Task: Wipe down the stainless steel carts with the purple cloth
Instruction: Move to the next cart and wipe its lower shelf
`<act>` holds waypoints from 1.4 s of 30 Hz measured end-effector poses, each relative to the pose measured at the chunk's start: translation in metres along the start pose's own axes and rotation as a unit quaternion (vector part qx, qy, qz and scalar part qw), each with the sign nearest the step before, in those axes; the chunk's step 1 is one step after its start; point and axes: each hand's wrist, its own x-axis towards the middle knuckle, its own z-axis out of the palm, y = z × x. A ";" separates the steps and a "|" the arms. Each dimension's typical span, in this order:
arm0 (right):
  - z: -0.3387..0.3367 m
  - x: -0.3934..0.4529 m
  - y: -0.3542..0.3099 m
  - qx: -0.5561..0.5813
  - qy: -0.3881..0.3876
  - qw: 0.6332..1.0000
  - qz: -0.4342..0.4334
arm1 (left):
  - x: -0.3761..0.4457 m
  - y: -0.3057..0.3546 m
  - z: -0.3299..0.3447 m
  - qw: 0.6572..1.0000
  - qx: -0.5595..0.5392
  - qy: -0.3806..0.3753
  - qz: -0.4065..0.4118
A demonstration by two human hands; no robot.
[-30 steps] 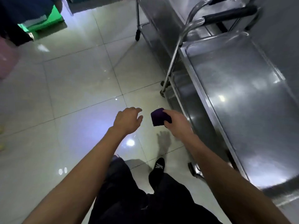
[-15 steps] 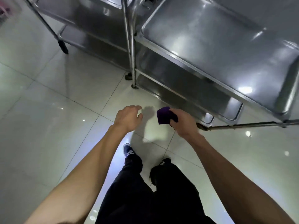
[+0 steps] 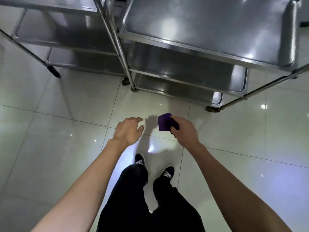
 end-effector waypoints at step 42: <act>0.346 0.507 0.168 -0.047 0.181 0.982 0.036 | 0.592 -0.237 0.224 0.982 0.042 0.076 0.166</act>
